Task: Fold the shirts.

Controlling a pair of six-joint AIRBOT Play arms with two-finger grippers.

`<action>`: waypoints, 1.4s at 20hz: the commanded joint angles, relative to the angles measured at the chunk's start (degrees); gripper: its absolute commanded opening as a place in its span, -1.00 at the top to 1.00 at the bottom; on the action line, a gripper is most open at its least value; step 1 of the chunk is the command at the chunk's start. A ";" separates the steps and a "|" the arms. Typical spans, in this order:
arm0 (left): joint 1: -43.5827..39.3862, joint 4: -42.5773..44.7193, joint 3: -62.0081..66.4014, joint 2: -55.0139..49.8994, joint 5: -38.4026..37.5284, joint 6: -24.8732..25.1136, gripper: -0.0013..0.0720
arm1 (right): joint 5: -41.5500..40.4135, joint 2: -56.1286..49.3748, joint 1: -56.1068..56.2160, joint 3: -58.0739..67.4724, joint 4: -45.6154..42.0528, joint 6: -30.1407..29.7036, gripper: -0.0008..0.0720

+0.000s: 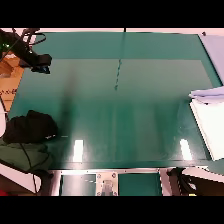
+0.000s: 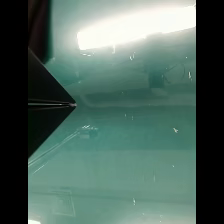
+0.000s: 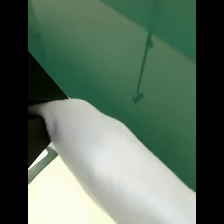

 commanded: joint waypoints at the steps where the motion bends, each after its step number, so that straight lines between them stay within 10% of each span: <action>1: 0.04 -0.83 -0.02 -0.04 -0.15 0.02 0.91 | 3.48 1.66 -0.83 -1.81 -11.21 8.50 0.94; 15: 0.02 -1.60 -0.02 -0.04 -1.11 0.00 0.91 | 6.12 5.29 -1.25 -27.02 -40.48 19.65 0.88; 18: 0.02 -1.77 0.00 -0.04 -1.11 0.02 0.91 | 6.78 5.27 -1.25 -30.27 -42.10 20.55 -0.60; 21: 0.02 -3.37 0.02 0.09 -1.03 0.04 0.91 | 8.15 5.20 -0.63 -25.81 -38.07 20.57 -0.51; 24: -0.02 -6.56 0.02 0.70 -1.05 0.07 0.91 | 7.82 5.22 4.63 -17.68 -28.94 18.10 0.93; 28: -0.02 -7.10 -1.27 4.98 -1.05 0.02 0.91 | 4.79 5.27 19.43 -13.35 -23.52 15.50 0.94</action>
